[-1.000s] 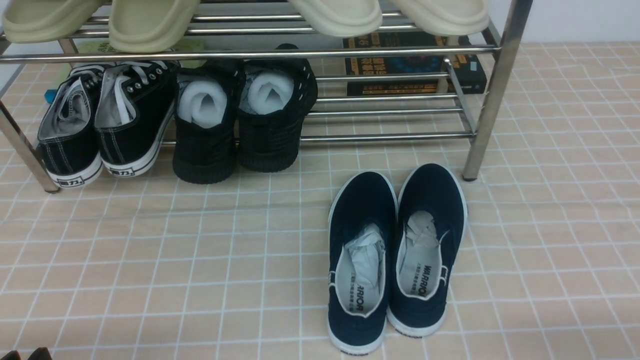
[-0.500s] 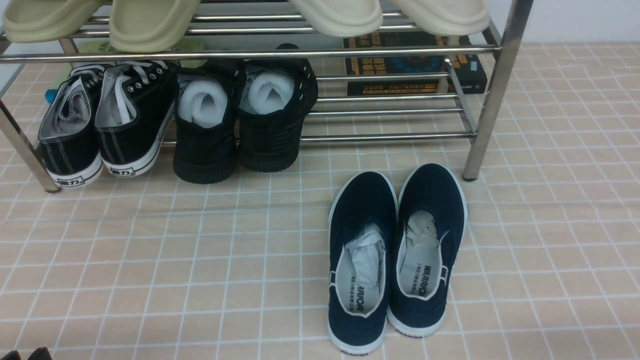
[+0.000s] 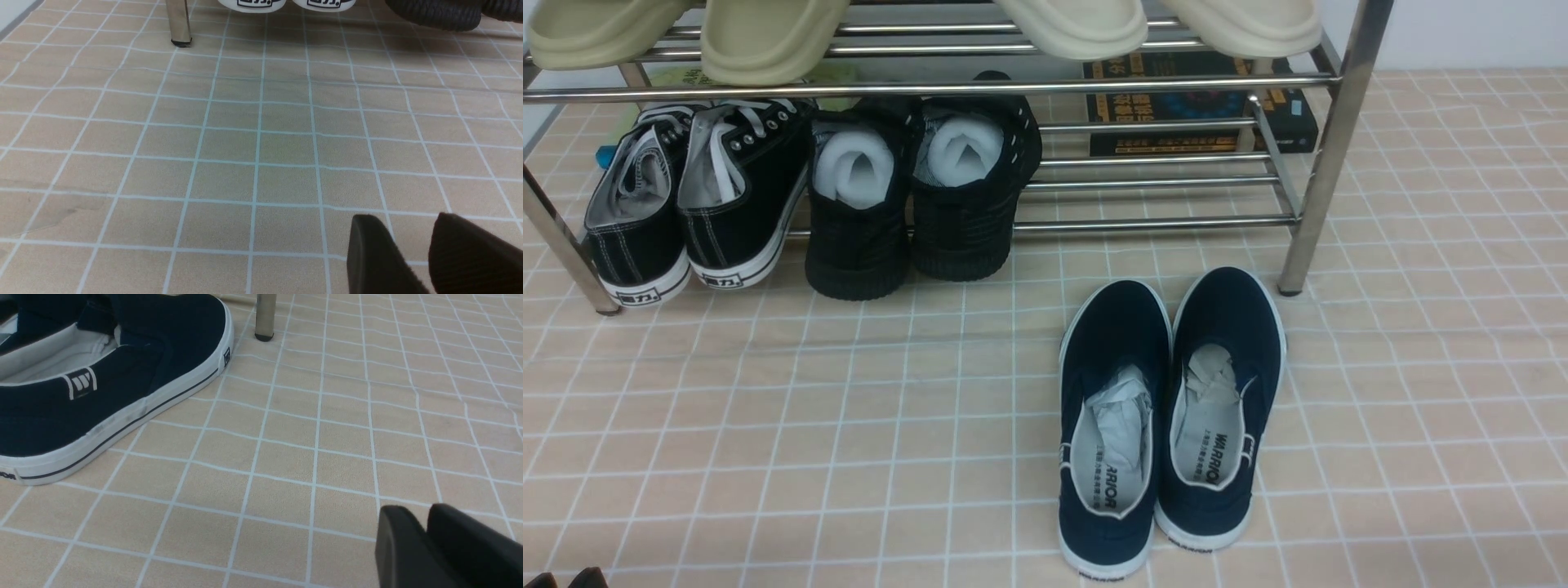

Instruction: Take the shoes off the shelf from the light coffee tablecloth by hand.

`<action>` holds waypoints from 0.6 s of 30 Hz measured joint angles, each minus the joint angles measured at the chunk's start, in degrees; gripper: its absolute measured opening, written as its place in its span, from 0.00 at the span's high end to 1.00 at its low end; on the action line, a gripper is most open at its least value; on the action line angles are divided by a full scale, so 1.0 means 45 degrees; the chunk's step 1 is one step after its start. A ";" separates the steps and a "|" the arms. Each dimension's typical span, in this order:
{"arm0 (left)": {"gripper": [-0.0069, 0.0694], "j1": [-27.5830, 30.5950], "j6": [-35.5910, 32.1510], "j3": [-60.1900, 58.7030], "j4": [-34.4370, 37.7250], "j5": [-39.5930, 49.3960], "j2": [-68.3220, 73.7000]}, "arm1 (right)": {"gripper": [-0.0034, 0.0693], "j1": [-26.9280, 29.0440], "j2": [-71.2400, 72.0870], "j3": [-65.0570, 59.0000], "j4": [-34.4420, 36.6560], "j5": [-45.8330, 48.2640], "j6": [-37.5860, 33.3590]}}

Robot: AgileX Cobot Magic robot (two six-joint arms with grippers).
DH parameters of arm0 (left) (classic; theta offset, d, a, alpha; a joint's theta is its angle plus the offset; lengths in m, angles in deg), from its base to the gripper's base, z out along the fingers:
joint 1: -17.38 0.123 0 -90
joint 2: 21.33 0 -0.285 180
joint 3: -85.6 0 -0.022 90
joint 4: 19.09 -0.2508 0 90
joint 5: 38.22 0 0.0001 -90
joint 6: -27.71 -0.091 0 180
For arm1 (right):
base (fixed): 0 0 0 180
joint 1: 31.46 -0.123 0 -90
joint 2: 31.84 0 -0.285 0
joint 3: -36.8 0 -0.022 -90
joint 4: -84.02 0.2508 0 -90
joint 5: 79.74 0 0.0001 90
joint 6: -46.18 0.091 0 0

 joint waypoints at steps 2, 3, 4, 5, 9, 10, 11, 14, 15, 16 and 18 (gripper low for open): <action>0.60 0.0000 0.0000 0.0000 0.0000 0.0000 0.0000 | 0.78 0.0000 0.0000 0.0000 0.0000 0.0000 0.0000; 0.60 0.0000 0.0000 0.0000 0.0000 0.0000 0.0000 | 0.78 0.0000 0.0000 0.0000 0.0000 0.0000 0.0000; 0.60 0.0000 0.0000 0.0000 0.0000 0.0000 0.0000 | 0.78 0.0000 0.0000 0.0000 0.0000 0.0012 0.0000; 0.60 0.0000 0.0000 0.0000 0.0000 0.0000 0.0000 | 0.78 0.0000 0.0000 0.0000 0.0000 0.0012 0.0000; 0.60 0.0000 0.0000 0.0000 0.0000 0.0000 0.0000 | 0.78 0.0000 0.0000 0.0000 0.0000 0.0012 0.0000; 0.60 0.0000 0.0000 0.0000 0.0000 0.0000 0.0000 | 0.78 0.0000 0.0000 0.0000 0.0000 0.0012 -0.0004; 0.60 0.0000 0.0000 0.0000 0.0000 0.0000 0.0000 | 0.78 0.0000 0.0000 0.0000 0.0000 0.0012 -0.0004; 0.60 0.0000 0.0000 0.0000 0.0000 0.0000 0.0000 | 0.78 0.0000 0.0000 0.0000 0.0000 0.0012 -0.0004; 0.60 0.0000 0.0000 0.0000 0.0000 0.0000 0.0000 | 0.77 0.0000 0.0000 0.0000 0.0000 0.0012 -0.0004; 0.60 0.0000 0.0000 0.0000 0.0000 0.0000 0.0000 | 0.77 0.0000 0.0000 0.0000 0.0000 0.0012 -0.0004; 0.60 0.0000 0.0000 0.0000 0.0000 0.0000 0.0000 | 0.77 0.0000 0.0000 0.0000 0.0000 0.0012 -0.0004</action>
